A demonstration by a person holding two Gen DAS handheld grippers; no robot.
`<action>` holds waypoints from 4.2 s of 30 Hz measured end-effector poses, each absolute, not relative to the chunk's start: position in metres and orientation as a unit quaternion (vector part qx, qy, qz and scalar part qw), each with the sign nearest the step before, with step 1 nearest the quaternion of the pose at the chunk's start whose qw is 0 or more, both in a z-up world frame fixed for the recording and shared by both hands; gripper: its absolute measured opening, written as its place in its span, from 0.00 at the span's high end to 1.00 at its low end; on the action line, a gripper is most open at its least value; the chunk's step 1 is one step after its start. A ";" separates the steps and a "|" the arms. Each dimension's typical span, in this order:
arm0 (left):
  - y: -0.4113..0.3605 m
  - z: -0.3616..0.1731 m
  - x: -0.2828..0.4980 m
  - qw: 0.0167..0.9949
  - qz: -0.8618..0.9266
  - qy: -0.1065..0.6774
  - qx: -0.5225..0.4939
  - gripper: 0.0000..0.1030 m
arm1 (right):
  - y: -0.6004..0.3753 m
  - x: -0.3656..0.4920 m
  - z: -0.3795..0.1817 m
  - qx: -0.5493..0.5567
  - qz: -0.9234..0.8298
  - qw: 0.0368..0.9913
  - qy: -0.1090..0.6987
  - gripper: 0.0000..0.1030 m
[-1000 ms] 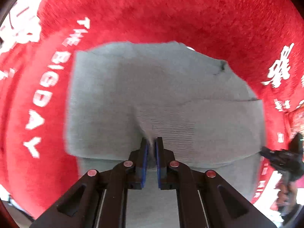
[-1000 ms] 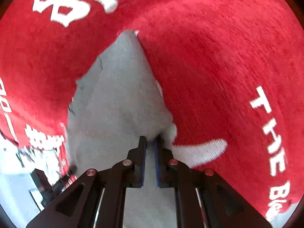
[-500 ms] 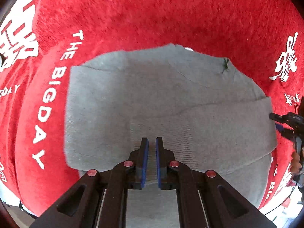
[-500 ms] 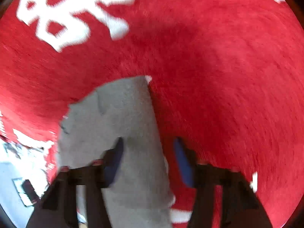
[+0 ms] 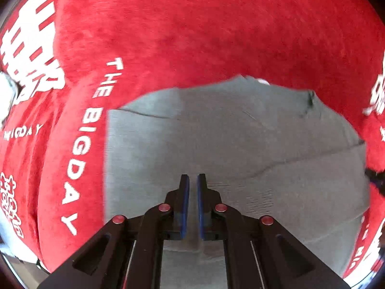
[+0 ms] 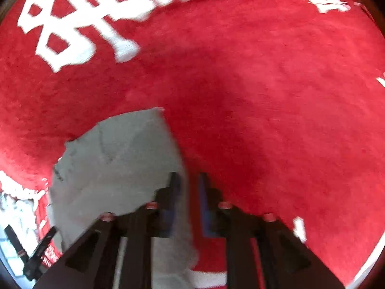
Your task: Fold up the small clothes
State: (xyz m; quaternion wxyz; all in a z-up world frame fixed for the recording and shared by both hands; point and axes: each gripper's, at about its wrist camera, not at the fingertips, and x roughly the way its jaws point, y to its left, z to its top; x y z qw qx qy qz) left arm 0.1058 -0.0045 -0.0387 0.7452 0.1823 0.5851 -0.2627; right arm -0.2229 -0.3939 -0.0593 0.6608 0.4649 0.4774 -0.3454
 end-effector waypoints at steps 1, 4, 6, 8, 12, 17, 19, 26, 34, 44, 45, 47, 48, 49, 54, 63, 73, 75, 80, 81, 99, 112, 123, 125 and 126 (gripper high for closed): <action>0.001 -0.033 0.108 0.747 -0.264 0.583 0.180 0.92 | -0.392 -0.228 -0.053 0.461 -0.355 0.656 0.481 0.72; 0.014 -0.023 0.098 0.745 -0.278 0.574 0.197 0.92 | -0.382 -0.235 -0.036 0.467 -0.337 0.664 0.476 0.72; 0.014 -0.022 0.087 0.735 -0.293 0.577 0.202 0.92 | -0.370 -0.236 -0.026 0.467 -0.317 0.674 0.476 0.72; 0.008 -0.027 0.077 0.728 -0.304 0.579 0.206 0.92 | -0.351 -0.229 -0.019 0.461 -0.290 0.689 0.479 0.72; -0.006 -0.054 0.053 0.712 -0.301 0.586 0.243 0.92 | -0.310 -0.207 -0.024 0.423 -0.245 0.703 0.517 0.72; 0.012 -0.051 0.055 0.725 -0.279 0.574 0.258 0.92 | -0.301 -0.210 -0.041 0.425 -0.257 0.689 0.528 0.73; 0.027 -0.044 0.062 0.730 -0.273 0.579 0.240 0.92 | -0.304 -0.217 -0.031 0.443 -0.262 0.682 0.520 0.70; 0.051 -0.032 0.065 0.734 -0.271 0.585 0.214 0.92 | -0.254 -0.150 -0.005 0.463 -0.116 0.721 0.503 0.46; 0.072 -0.038 0.068 0.748 -0.230 0.588 0.206 0.02 | -0.190 -0.042 -0.052 0.474 -0.042 0.692 0.542 0.48; 0.089 -0.044 0.080 0.732 -0.203 0.622 0.189 0.02 | -0.179 -0.019 -0.056 0.445 -0.059 0.705 0.548 0.65; 0.090 -0.043 0.080 0.732 -0.199 0.623 0.192 0.02 | -0.180 -0.025 -0.051 0.441 -0.057 0.708 0.548 0.57; 0.089 -0.044 0.078 0.727 -0.193 0.625 0.209 0.02 | -0.181 -0.040 -0.042 0.431 -0.058 0.712 0.551 0.46; 0.088 -0.045 0.076 0.724 -0.194 0.625 0.218 0.02 | -0.182 -0.051 -0.038 0.428 -0.060 0.713 0.553 0.44; 0.087 -0.043 0.074 0.722 -0.198 0.625 0.221 0.02 | -0.184 -0.063 -0.034 0.424 -0.064 0.712 0.556 0.44; 0.087 -0.036 0.062 0.713 -0.214 0.632 0.215 0.02 | -0.193 -0.122 -0.029 0.438 -0.107 0.687 0.570 0.43; 0.080 -0.021 0.035 0.698 -0.249 0.635 0.220 0.02 | -0.197 -0.180 -0.031 0.465 -0.150 0.658 0.573 0.19; 0.075 -0.019 0.012 0.684 -0.263 0.641 0.228 0.02 | -0.183 -0.196 -0.030 0.475 -0.151 0.662 0.559 0.00; 0.075 -0.018 0.008 0.683 -0.266 0.640 0.231 0.02 | -0.181 -0.199 -0.031 0.483 -0.149 0.662 0.553 0.00; 0.077 -0.020 0.002 0.674 -0.274 0.644 0.236 0.02 | -0.174 -0.212 -0.040 0.533 -0.126 0.641 0.538 0.00; 0.078 -0.020 0.001 0.672 -0.275 0.645 0.237 0.02 | -0.171 -0.215 -0.042 0.537 -0.122 0.637 0.539 0.00; 0.163 -0.048 -0.029 0.630 -0.290 0.684 0.226 0.02 | -0.165 -0.295 -0.054 0.515 -0.193 0.605 0.576 0.01; 0.204 -0.120 -0.109 0.589 -0.276 0.733 0.198 0.02 | -0.104 -0.367 -0.122 0.482 -0.118 0.587 0.639 0.10; 0.216 -0.111 -0.128 0.581 -0.317 0.736 0.145 0.89 | -0.083 -0.356 -0.151 0.526 -0.075 0.587 0.611 0.92; 0.216 -0.094 -0.129 0.578 -0.335 0.732 0.133 0.89 | -0.079 -0.354 -0.142 0.536 -0.065 0.593 0.598 0.92; 0.216 -0.086 -0.128 0.576 -0.343 0.731 0.125 0.89 | -0.078 -0.352 -0.132 0.546 -0.051 0.596 0.587 0.92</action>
